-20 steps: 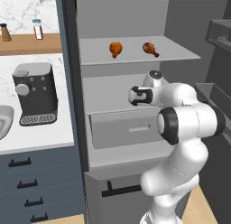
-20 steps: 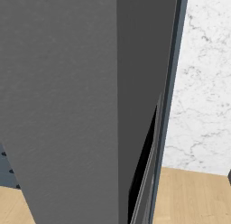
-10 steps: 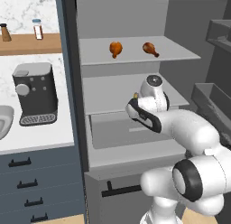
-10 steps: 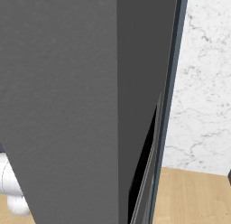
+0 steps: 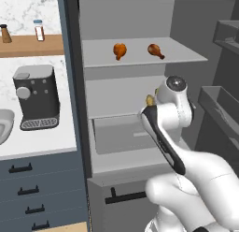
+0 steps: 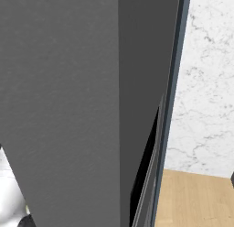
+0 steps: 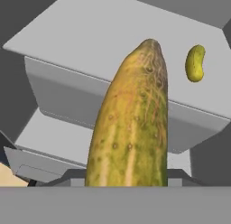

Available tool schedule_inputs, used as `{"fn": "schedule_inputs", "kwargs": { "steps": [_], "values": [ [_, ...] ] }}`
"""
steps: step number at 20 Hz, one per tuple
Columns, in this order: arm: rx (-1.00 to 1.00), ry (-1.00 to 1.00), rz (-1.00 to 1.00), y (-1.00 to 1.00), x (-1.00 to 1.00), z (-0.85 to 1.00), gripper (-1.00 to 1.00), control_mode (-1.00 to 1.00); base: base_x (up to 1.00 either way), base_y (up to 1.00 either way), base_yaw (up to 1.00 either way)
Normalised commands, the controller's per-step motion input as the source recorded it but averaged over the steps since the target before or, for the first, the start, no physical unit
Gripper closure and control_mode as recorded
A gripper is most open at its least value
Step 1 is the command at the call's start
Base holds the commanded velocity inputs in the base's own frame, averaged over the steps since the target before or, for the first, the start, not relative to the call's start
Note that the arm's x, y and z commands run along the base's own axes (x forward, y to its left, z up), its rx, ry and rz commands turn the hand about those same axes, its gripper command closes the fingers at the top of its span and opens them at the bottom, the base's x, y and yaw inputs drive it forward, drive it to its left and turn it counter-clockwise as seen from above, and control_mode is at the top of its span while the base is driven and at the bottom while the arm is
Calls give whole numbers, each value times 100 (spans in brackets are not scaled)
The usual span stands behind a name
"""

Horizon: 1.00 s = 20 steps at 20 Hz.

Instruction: Place one cucumber and one chicken drumstick in each tupperware on the nearby counter, to pack two identical lunches.

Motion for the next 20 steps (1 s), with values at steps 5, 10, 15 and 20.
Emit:
{"fn": "schedule_inputs", "kwargs": {
  "steps": [5, 10, 15, 20],
  "values": [
    [0, -7, 0, 0, -100, 39, 100, -100, 0, 0, 0],
    [0, -3, 0, 4, -40, 5, 100, 100, -60, 15, 3],
    [0, 0, 0, 0, 0, 0, 100, 100, -65, 75, 3],
    [0, 0, 0, 0, 0, 0, 100, 100, 0, 100, 0]
  ]
}}
